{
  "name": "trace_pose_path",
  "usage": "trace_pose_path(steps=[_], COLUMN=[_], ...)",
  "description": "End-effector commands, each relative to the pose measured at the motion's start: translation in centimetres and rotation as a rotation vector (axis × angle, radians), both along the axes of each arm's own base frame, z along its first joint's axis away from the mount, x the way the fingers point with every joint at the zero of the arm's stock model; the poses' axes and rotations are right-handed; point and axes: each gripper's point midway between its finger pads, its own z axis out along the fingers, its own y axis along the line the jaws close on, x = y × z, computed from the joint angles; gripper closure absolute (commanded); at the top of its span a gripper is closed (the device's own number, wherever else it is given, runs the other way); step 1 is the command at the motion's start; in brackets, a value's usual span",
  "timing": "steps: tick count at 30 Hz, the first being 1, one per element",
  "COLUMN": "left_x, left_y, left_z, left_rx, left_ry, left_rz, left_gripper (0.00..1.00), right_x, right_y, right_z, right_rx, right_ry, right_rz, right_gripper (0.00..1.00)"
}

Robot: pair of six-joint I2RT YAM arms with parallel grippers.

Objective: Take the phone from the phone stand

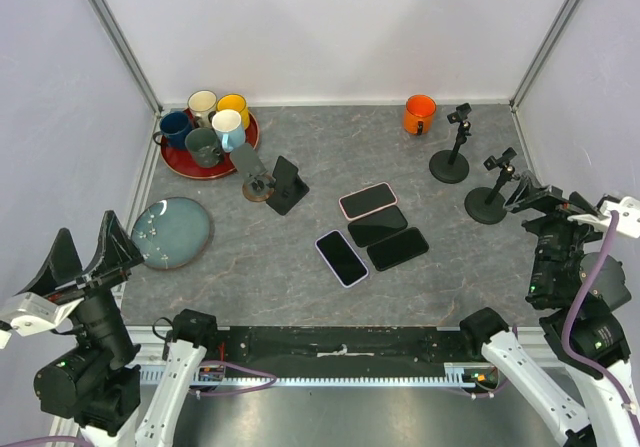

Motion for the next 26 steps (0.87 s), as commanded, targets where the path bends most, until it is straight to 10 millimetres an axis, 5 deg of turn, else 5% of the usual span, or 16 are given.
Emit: trace_pose_path(steps=[1, 26], left_x=[-0.79, 0.09], left_y=[0.68, -0.08], left_z=[0.64, 0.28], left_rx=[0.016, 0.075], left_ry=[-0.029, 0.002], left_rz=[0.047, 0.033], left_gripper=[0.00, 0.00], right_x=[-0.55, 0.44], right_y=[-0.58, 0.15], right_z=[1.33, 0.87], right_rx=[-0.016, -0.044], right_ry=[-0.043, -0.019], right_rz=[-0.019, -0.001], right_gripper=[0.02, 0.02])
